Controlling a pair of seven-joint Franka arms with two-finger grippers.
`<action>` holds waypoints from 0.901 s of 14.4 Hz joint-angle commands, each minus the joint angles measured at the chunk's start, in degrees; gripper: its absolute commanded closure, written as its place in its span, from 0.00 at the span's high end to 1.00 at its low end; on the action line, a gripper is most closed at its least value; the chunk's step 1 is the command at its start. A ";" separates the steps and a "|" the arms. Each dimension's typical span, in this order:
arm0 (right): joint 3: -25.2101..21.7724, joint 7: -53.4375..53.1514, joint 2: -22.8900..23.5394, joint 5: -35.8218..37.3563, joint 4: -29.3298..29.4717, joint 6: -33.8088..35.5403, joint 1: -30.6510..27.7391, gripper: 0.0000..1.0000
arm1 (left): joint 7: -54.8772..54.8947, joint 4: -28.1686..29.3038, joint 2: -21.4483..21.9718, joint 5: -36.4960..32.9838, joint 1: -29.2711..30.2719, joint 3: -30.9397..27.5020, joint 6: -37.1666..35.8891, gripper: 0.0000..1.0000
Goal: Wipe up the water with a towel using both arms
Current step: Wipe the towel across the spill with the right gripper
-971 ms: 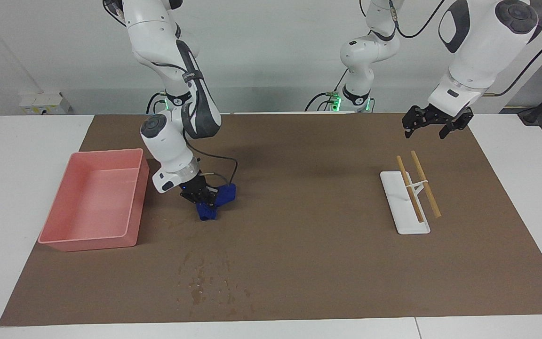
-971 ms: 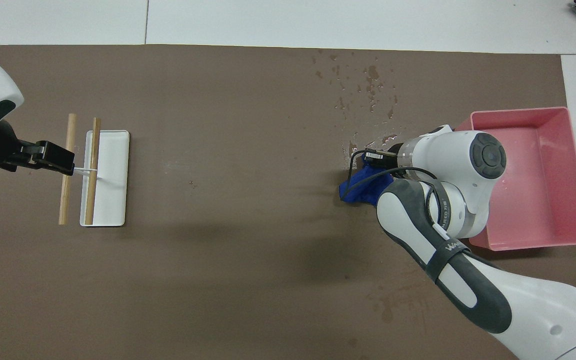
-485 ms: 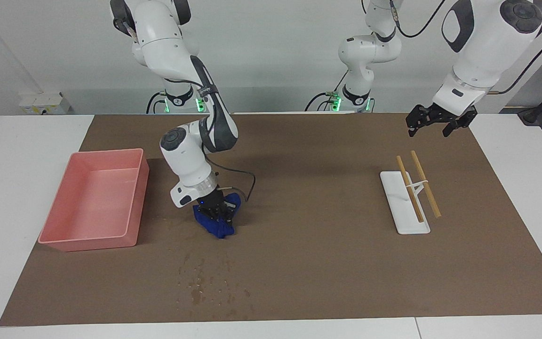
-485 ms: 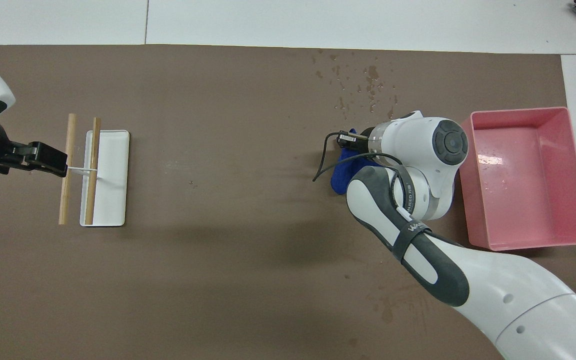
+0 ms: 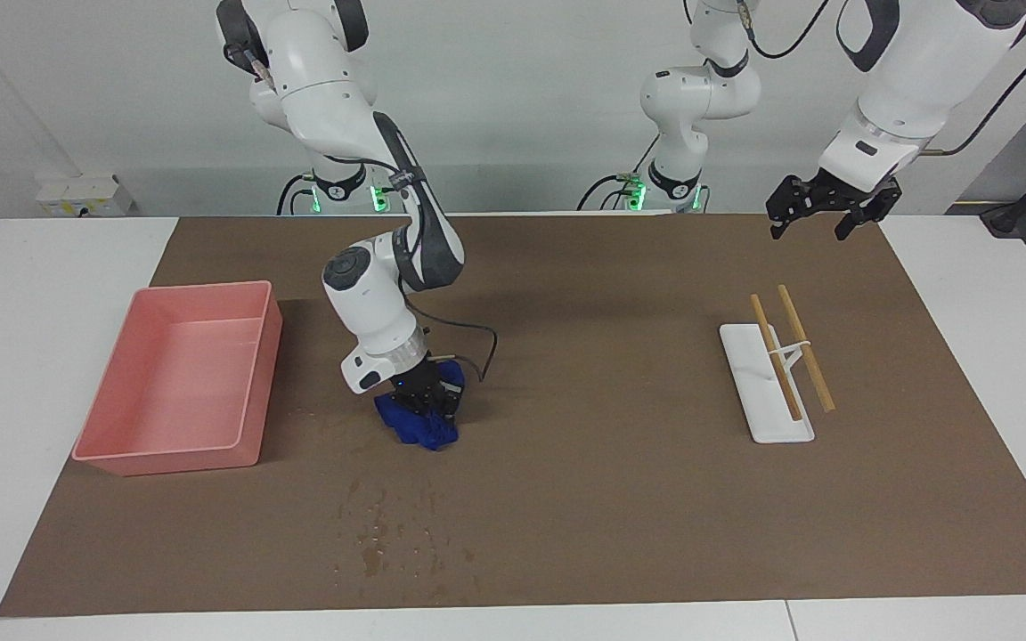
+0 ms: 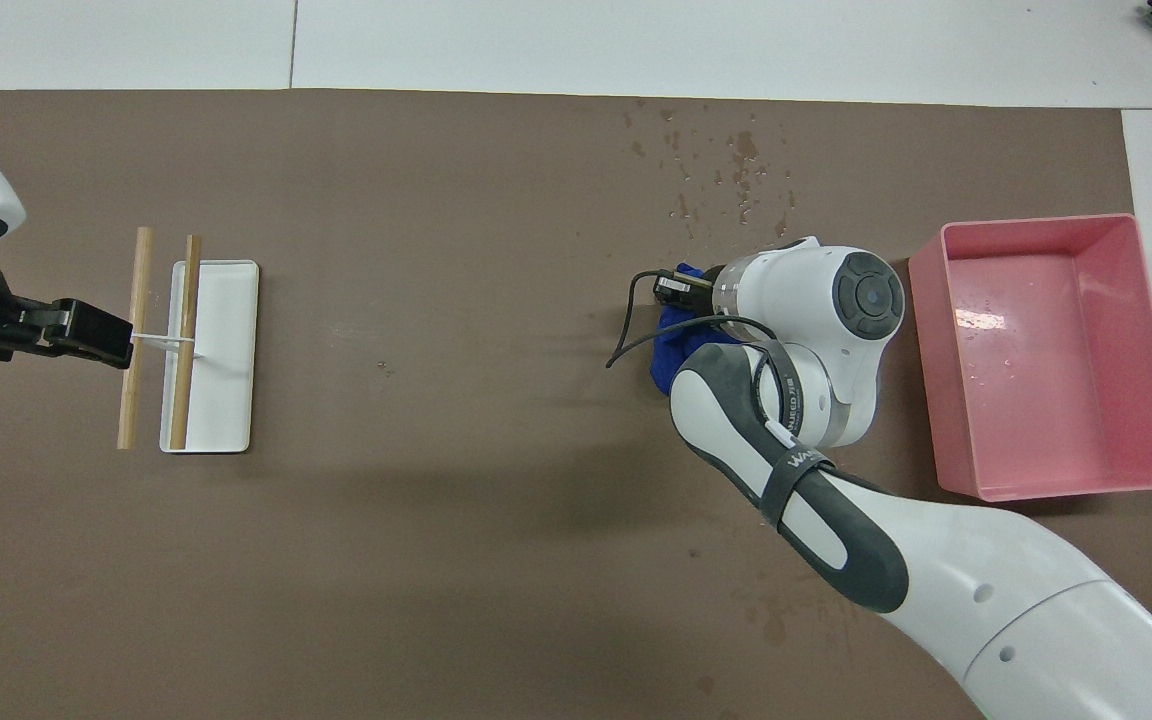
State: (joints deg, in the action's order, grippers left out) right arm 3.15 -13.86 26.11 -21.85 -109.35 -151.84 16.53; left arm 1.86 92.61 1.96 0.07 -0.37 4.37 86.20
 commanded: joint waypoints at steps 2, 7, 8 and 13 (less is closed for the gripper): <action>-0.60 9.70 0.44 0.84 -6.22 -1.09 -3.34 0.00 | 0.51 2.31 1.65 0.98 0.19 -0.24 1.87 1.00; -0.96 18.95 -0.35 5.12 -7.72 5.04 -8.17 0.00 | 0.60 2.31 1.56 0.98 0.28 -0.32 1.69 1.00; -1.04 19.04 -0.53 8.98 -7.72 6.19 -9.14 0.00 | 0.60 2.31 1.56 0.98 0.28 -0.32 1.78 1.00; -1.04 19.13 -0.53 26.12 -7.63 6.21 -11.25 0.00 | 0.60 2.31 1.65 0.98 0.19 -0.32 1.78 1.00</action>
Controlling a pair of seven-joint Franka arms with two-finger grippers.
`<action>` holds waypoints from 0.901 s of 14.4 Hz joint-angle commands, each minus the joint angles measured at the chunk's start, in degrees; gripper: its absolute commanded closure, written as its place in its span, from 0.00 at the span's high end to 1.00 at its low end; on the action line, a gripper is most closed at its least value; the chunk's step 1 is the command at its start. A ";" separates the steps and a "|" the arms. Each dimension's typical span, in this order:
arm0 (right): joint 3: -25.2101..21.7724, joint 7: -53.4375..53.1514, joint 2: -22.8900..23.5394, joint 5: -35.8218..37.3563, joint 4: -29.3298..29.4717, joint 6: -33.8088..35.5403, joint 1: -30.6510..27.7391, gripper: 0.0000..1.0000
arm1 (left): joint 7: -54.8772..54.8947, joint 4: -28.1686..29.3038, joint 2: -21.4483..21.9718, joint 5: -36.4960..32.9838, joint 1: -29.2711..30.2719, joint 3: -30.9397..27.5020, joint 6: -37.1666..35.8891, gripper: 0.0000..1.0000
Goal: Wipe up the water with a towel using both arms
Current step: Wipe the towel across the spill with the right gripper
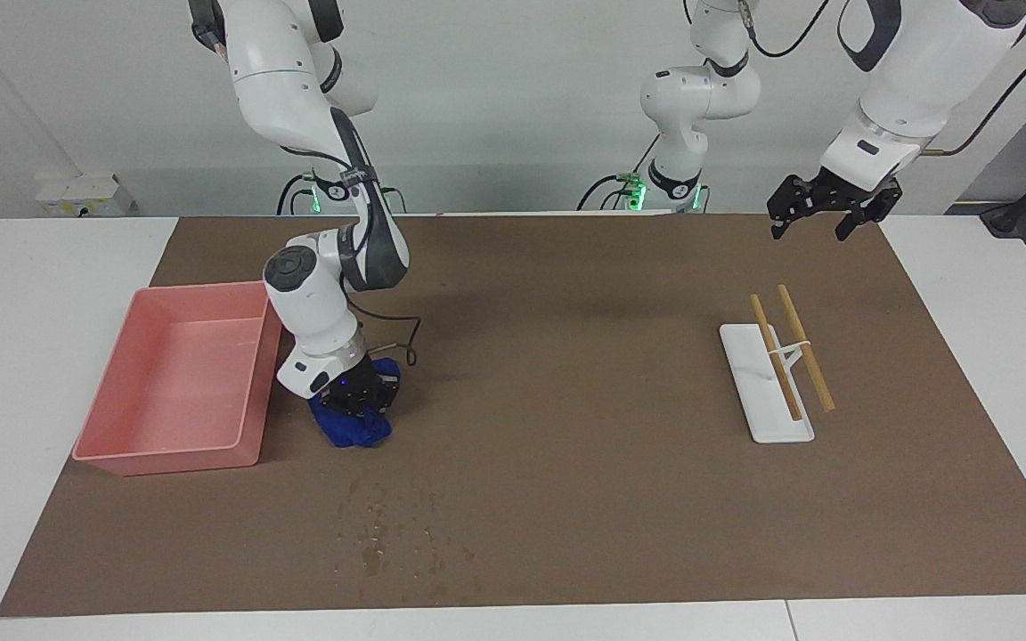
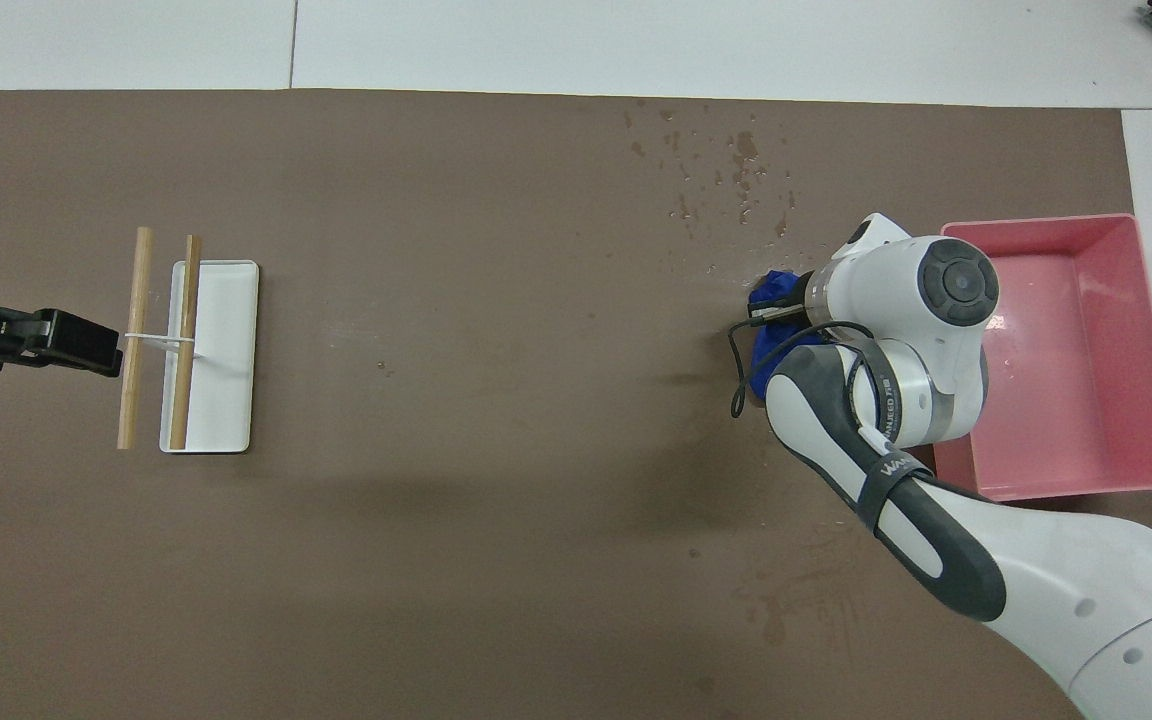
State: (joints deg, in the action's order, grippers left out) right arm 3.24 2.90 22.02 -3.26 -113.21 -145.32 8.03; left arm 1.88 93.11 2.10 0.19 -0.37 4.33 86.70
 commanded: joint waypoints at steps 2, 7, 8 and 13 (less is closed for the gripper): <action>-1.05 2.46 3.55 14.13 -3.77 -0.67 -4.07 0.00 | 0.58 1.81 1.41 0.86 0.19 -0.28 1.28 1.00; -0.69 2.37 3.64 26.73 -3.60 -1.19 -6.71 0.00 | 0.58 1.81 1.41 0.86 0.19 -0.28 1.28 1.00; -0.61 1.94 3.73 26.73 -3.34 -1.02 -6.71 0.00 | 0.58 1.81 1.41 0.86 0.28 -0.28 1.28 1.00; 2.89 1.84 2.59 25.59 6.47 14.03 -6.18 0.00 | 0.49 1.81 1.50 0.86 0.28 -0.28 1.28 1.00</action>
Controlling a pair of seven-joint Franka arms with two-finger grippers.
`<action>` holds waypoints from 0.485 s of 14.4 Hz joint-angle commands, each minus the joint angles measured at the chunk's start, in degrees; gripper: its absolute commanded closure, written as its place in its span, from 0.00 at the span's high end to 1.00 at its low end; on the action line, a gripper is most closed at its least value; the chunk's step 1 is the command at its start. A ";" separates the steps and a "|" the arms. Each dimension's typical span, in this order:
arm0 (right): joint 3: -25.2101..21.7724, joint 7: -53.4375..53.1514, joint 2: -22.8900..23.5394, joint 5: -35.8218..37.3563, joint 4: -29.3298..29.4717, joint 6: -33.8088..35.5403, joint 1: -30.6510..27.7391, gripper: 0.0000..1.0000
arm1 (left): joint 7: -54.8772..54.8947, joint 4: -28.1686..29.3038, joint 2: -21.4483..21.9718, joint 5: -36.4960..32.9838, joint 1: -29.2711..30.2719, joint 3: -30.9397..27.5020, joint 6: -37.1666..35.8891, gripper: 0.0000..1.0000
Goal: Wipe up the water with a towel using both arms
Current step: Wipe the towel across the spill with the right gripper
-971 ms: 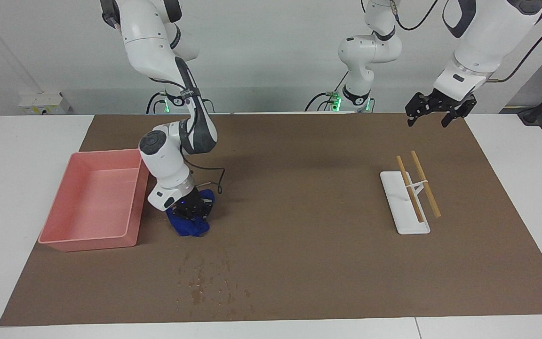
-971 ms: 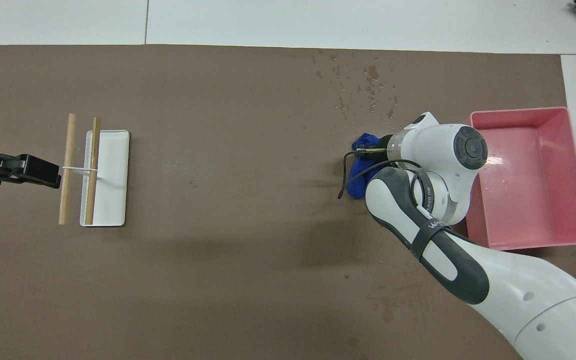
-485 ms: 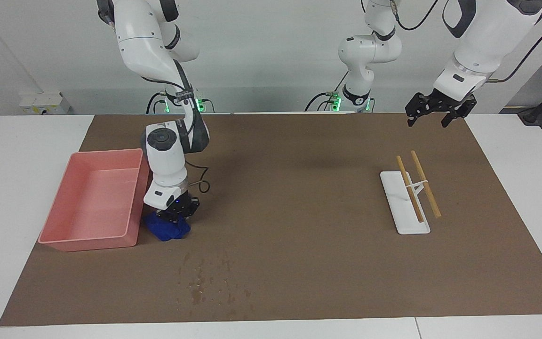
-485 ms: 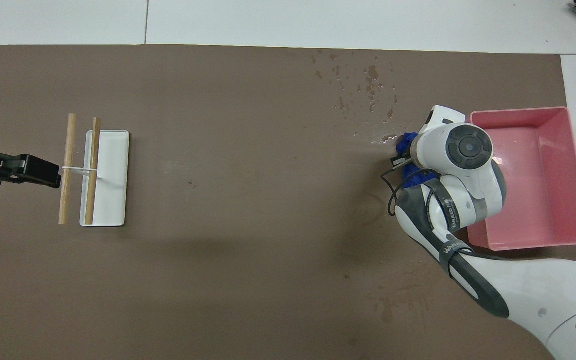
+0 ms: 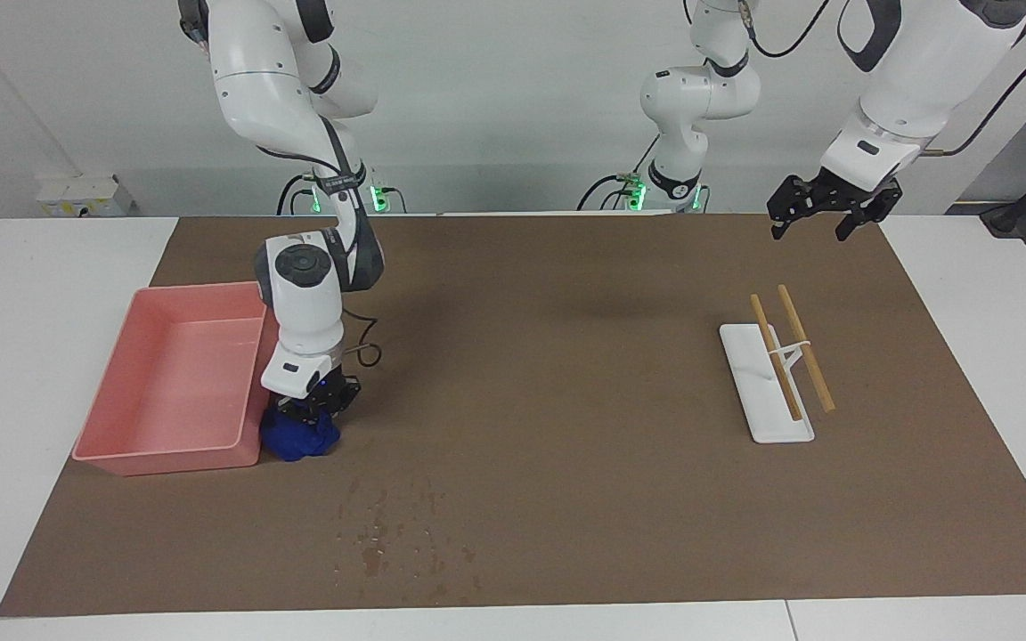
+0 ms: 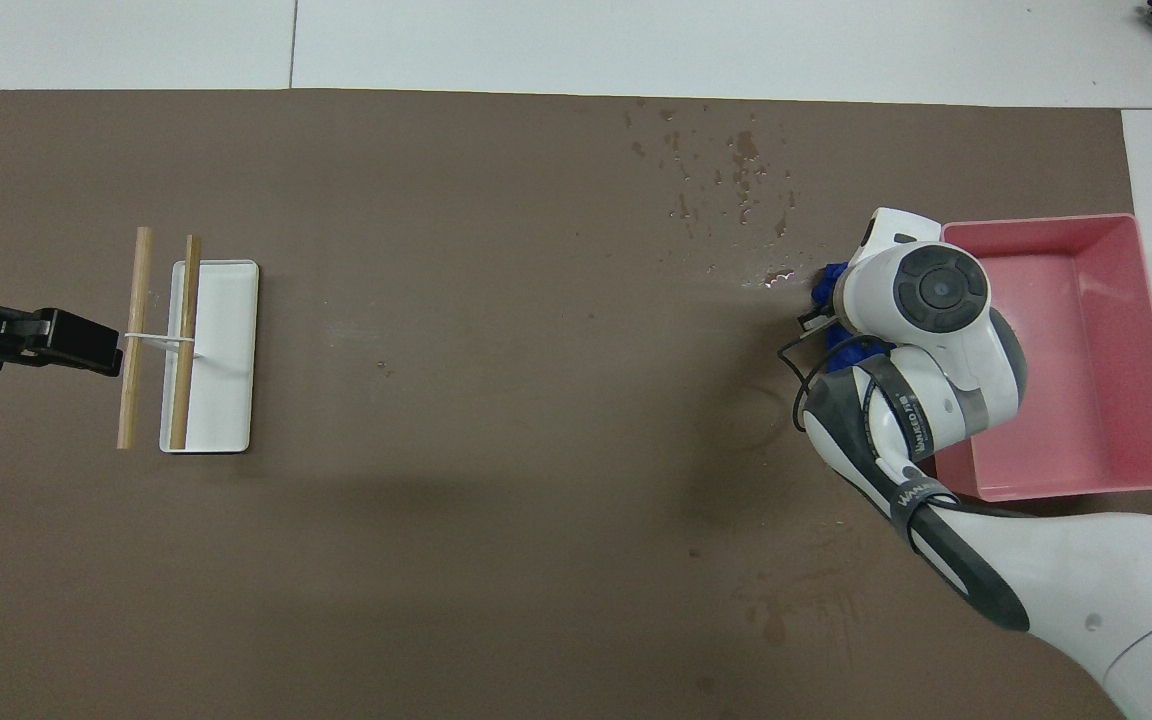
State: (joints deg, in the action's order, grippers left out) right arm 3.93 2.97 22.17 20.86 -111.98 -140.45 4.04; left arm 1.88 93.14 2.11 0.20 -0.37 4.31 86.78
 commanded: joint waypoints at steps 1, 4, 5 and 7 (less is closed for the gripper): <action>3.61 2.12 1.74 1.03 8.94 15.41 -2.71 0.00 | 0.58 1.78 1.50 0.86 0.19 -0.27 1.20 1.00; 5.47 4.40 -3.52 -8.70 13.62 26.17 -4.04 0.00 | 0.58 1.78 1.41 0.86 0.19 -0.27 1.20 1.00; 5.38 4.50 -4.84 -10.21 14.85 28.80 -4.12 0.00 | 0.58 1.78 1.41 0.86 0.19 -0.27 1.20 1.00; 5.47 4.59 -6.26 -10.40 18.01 33.99 -4.21 0.00 | 0.58 1.78 1.41 0.86 0.19 -0.27 1.20 1.00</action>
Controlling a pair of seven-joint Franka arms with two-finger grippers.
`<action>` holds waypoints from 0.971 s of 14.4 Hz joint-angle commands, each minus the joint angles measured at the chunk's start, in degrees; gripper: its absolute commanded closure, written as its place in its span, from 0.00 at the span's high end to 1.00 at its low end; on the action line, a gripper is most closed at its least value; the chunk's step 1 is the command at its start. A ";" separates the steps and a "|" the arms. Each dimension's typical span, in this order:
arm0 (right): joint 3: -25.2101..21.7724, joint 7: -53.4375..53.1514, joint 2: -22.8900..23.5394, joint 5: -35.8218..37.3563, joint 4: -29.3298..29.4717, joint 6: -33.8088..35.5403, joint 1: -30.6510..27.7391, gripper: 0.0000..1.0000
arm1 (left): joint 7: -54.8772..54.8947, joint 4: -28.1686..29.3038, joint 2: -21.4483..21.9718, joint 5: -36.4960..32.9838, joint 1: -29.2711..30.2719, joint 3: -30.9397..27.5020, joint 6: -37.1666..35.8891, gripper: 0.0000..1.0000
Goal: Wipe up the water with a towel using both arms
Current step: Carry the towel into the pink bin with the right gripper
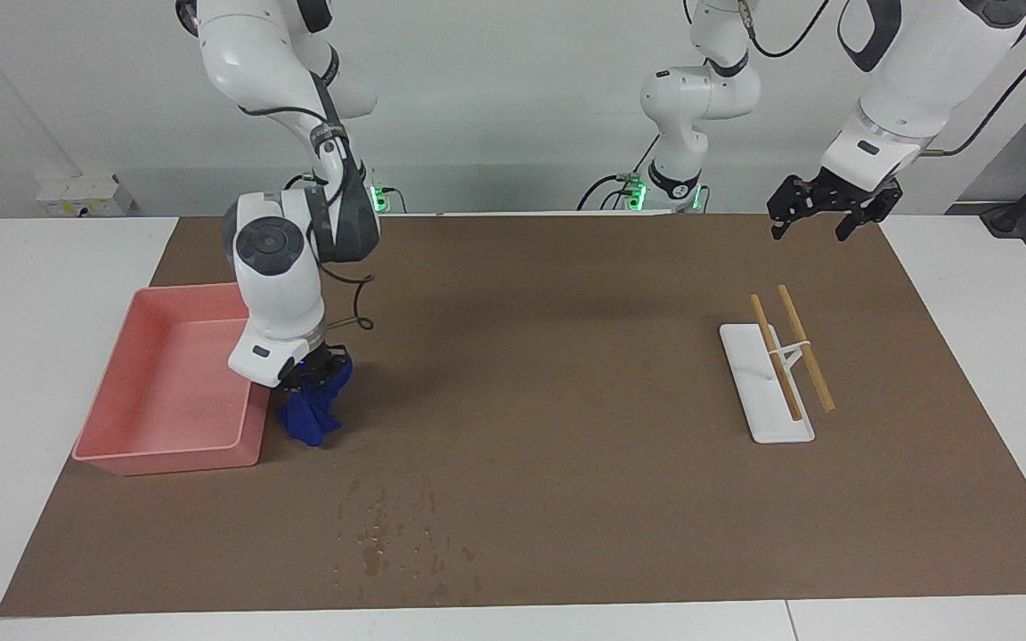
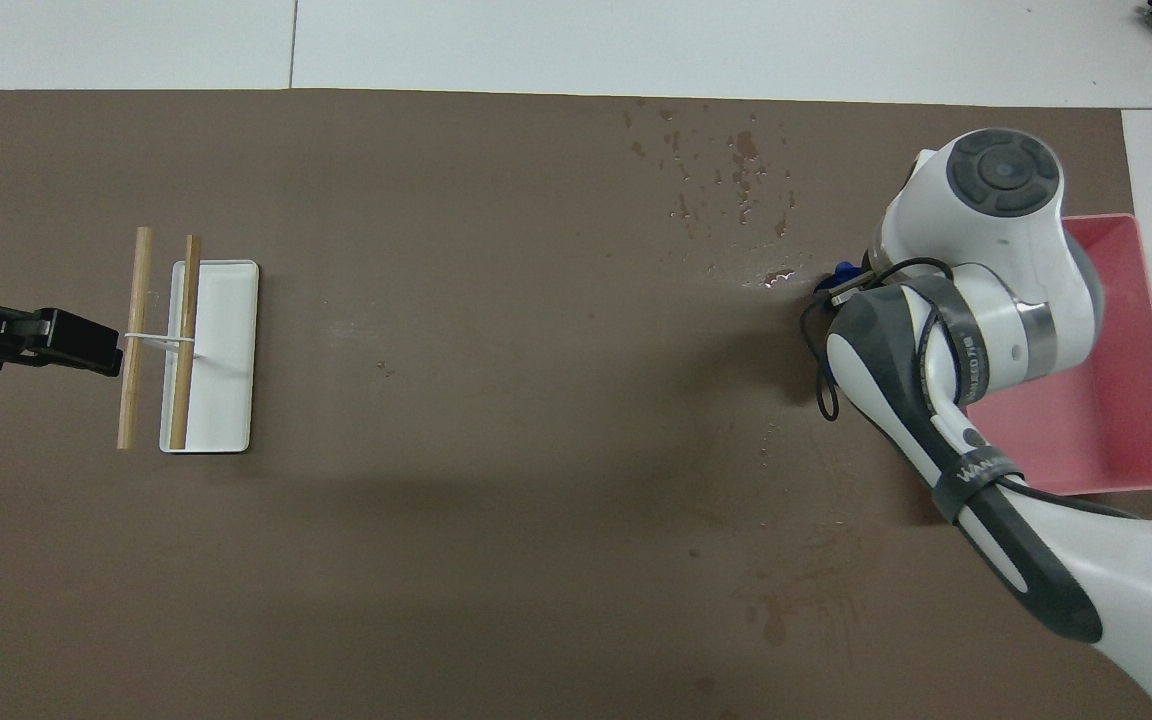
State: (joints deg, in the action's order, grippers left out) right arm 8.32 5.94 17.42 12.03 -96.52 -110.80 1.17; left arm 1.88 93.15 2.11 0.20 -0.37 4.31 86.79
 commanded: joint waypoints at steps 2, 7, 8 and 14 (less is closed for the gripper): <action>1.00 1.70 -3.87 -1.57 4.14 9.09 -1.52 0.00 | 0.58 1.78 1.41 0.86 0.19 -0.27 1.19 1.00; 0.56 18.35 -10.29 -1.22 4.24 15.35 -11.25 0.00 | 0.58 1.78 1.49 0.86 0.19 -0.27 1.19 1.00; 0.56 22.93 -10.30 -0.78 4.24 15.26 -13.62 0.00 | 0.58 1.78 1.41 0.86 0.19 -0.27 1.19 1.00; 0.47 28.07 -14.94 -0.60 -9.25 2.47 -18.74 0.00 | 0.58 1.78 1.49 0.86 0.19 -0.27 1.19 1.00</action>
State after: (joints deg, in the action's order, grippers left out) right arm 8.05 33.51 6.78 11.69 -96.06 -101.26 -16.20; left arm 1.88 93.15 2.11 0.20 -0.37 4.31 86.80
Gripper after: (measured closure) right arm 0.859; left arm 0.000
